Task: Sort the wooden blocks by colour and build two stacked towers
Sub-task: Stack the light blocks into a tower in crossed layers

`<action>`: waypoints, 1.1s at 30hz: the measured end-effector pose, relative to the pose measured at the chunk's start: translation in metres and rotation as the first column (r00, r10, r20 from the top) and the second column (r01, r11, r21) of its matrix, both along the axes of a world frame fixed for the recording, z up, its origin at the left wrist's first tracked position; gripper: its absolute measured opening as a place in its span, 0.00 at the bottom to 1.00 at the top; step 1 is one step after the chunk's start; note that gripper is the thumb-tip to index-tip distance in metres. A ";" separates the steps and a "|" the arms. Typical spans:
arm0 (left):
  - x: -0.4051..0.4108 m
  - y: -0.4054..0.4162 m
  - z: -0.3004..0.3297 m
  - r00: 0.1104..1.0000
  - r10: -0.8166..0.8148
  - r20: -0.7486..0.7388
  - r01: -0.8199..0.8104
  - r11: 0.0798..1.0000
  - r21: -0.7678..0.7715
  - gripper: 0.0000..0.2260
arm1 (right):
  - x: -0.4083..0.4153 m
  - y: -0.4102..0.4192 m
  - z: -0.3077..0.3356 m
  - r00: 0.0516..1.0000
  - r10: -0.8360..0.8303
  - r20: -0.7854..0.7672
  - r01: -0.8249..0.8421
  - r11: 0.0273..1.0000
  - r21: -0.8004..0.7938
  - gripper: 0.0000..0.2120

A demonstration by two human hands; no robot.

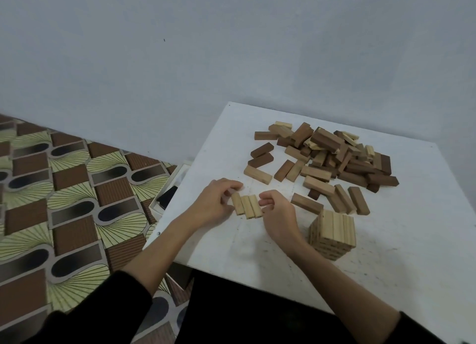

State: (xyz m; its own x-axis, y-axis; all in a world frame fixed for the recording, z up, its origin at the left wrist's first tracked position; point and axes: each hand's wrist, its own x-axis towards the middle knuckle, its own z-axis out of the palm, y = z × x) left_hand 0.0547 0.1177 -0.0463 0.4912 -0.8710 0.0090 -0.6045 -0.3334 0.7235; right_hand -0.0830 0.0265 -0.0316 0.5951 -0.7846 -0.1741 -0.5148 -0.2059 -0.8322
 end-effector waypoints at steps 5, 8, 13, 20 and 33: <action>0.006 -0.004 -0.003 0.981 -0.127 0.148 0.131 0.991 -0.021 0.27 | 0.000 -0.001 0.001 0.999 0.020 0.033 -0.019 0.999 -0.036 0.22; 0.007 -0.002 -0.004 0.979 -0.181 0.092 0.184 0.983 -0.020 0.31 | 0.001 -0.004 0.002 0.997 0.051 0.058 -0.049 0.998 -0.039 0.23; 0.007 -0.003 -0.006 0.976 -0.213 0.035 0.214 0.976 -0.026 0.34 | 0.007 -0.009 -0.001 0.990 0.057 0.126 -0.052 0.998 -0.040 0.25; 0.002 -0.008 -0.010 0.993 -0.083 0.087 0.090 0.993 -0.082 0.36 | 0.015 -0.013 -0.014 0.987 0.015 0.160 0.001 0.995 -0.097 0.24; 0.001 -0.005 -0.022 1.000 -0.020 0.014 0.022 0.980 -0.199 0.36 | 0.013 -0.012 -0.027 0.981 0.007 0.196 0.027 0.985 -0.168 0.18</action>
